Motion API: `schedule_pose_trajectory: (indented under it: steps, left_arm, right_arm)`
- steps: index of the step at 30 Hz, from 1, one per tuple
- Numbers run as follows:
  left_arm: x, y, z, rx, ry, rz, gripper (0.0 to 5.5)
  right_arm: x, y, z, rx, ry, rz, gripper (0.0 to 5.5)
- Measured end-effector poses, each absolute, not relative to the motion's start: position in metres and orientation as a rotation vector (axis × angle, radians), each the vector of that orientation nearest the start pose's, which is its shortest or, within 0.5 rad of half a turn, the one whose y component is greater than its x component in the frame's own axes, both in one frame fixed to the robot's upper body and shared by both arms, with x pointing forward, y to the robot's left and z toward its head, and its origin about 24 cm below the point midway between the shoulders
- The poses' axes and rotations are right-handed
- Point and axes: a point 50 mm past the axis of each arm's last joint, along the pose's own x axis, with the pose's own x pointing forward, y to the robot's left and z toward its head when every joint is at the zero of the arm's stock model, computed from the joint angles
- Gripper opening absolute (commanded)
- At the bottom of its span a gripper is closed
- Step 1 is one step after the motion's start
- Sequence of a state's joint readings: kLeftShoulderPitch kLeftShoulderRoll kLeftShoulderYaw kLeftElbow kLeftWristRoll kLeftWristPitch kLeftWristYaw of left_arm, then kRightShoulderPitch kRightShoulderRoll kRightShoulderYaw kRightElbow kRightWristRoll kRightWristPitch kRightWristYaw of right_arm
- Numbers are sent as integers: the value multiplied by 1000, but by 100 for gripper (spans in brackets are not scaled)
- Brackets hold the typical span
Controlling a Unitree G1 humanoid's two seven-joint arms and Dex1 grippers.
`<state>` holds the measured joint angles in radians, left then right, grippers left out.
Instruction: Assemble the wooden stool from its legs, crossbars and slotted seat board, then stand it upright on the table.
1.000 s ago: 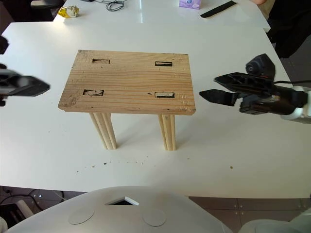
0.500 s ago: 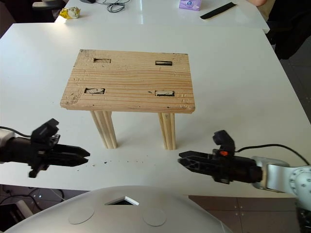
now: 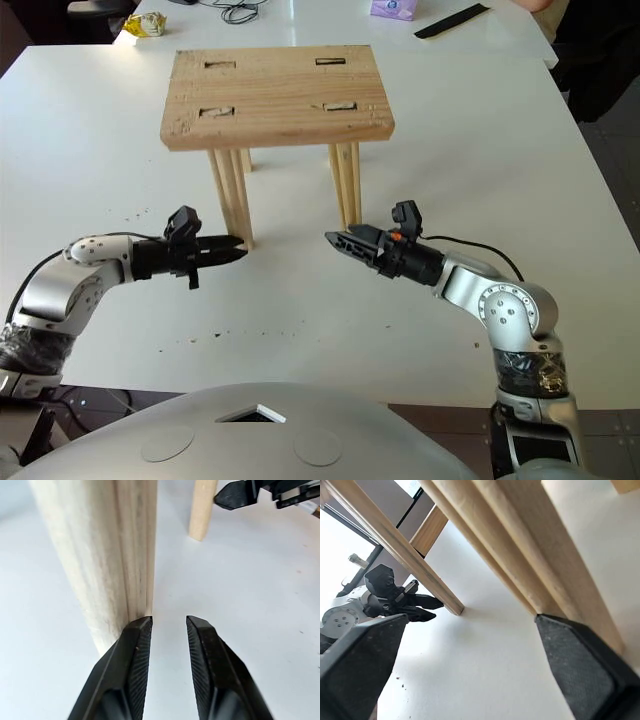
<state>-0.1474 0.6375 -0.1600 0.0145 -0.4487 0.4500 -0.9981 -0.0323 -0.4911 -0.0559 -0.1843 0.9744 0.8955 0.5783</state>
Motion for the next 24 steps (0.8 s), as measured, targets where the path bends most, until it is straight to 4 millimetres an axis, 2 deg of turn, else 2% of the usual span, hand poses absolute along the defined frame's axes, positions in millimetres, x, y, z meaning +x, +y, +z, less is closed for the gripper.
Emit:
schedule_pose_trajectory:
  steps: [3, 5, 6, 9, 12, 15, 18, 24]
  left_arm:
    - [262, 187, 56, 20, 426, -1058, 127]
    - [263, 188, 61, 16, 397, -1047, 127]
    - [262, 193, 65, 16, 361, -1017, 127]
    - [264, 219, 71, -7, 263, -740, 127]
    - [263, 236, 71, 29, 173, -469, 127]
    - [258, 244, 56, 46, 112, -235, 127]
    - [254, 248, 35, 31, 112, -109, 127]
    - [266, 242, 11, 30, 113, -55, 127]
  right_arm:
    - [237, -178, 65, 510, 475, 799, 468]
    - [234, -183, 64, 445, 439, 762, 468]
    - [227, -190, 62, 400, 421, 723, 468]
    - [206, -214, 44, 295, 432, 525, 468]
    - [202, -233, 28, 167, 355, 258, 468]
    - [200, -239, 13, 136, 250, 32, 468]
    - [206, -235, 1, 181, 179, -91, 468]
    - [244, -231, -4, 128, 104, -110, 468]
